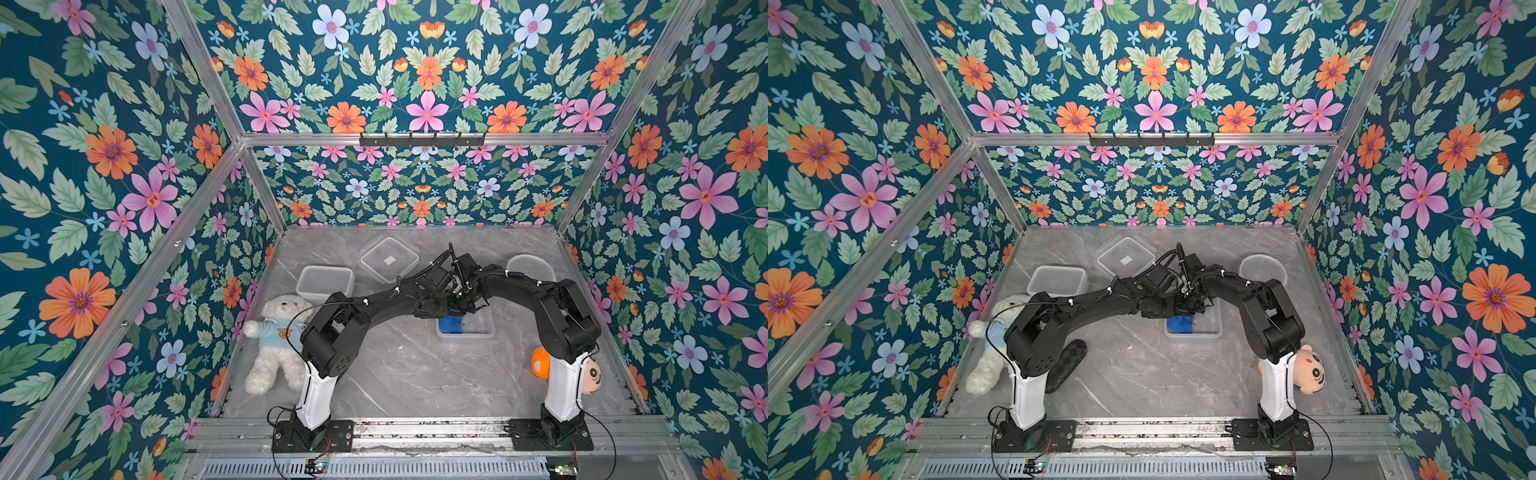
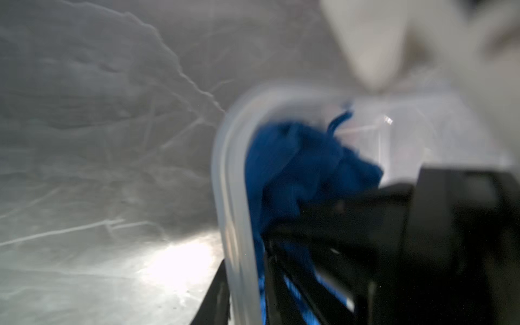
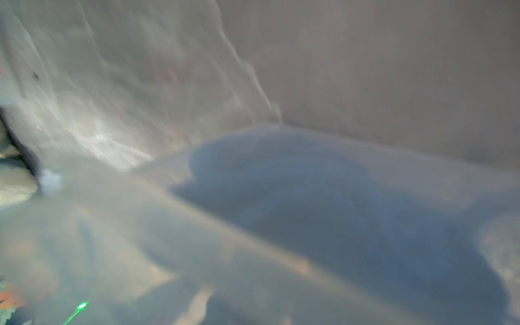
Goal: Wipe the insides of the lunch boxes
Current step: Wipe the dirt inside the lunch box.
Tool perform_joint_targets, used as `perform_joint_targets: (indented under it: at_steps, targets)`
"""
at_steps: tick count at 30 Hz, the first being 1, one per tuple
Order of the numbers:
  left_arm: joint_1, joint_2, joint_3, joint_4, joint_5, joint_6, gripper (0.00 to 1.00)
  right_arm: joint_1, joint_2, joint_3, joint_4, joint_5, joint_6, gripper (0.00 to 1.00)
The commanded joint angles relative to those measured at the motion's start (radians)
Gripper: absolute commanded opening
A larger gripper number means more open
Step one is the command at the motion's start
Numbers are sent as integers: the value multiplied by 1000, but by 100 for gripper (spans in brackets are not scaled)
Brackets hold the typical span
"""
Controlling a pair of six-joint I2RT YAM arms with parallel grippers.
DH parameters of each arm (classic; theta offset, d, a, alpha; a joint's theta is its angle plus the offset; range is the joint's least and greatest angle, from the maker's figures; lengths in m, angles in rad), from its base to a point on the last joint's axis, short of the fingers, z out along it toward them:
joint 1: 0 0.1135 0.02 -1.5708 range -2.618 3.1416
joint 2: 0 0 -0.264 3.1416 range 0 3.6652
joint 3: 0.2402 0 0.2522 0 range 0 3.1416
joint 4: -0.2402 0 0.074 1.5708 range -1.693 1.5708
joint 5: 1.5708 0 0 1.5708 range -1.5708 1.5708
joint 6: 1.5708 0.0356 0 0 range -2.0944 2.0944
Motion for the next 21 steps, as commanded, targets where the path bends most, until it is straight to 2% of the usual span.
perform_joint_targets:
  at_steps: [1,5,10,15,16,18,21]
  targets:
    - [8,5,1,30,-20,-4,24,19,-70,-96,-83,-36,27,0]
    - [9,5,0,32,-21,-9,24,37,-146,-183,-135,68,15,0]
    - [9,-1,-4,28,-28,-13,23,41,-206,-202,-238,218,-22,0]
    - [9,-9,-6,27,-23,-14,22,44,-230,-158,-348,556,-40,0]
    - [9,-9,-6,27,-19,-17,22,44,-225,-142,-347,587,-40,0]
    - [8,-9,-9,35,-5,-26,21,44,-196,-93,-325,608,-37,0]
    - [6,-14,-22,50,9,-43,19,48,-99,13,-292,570,-21,0]
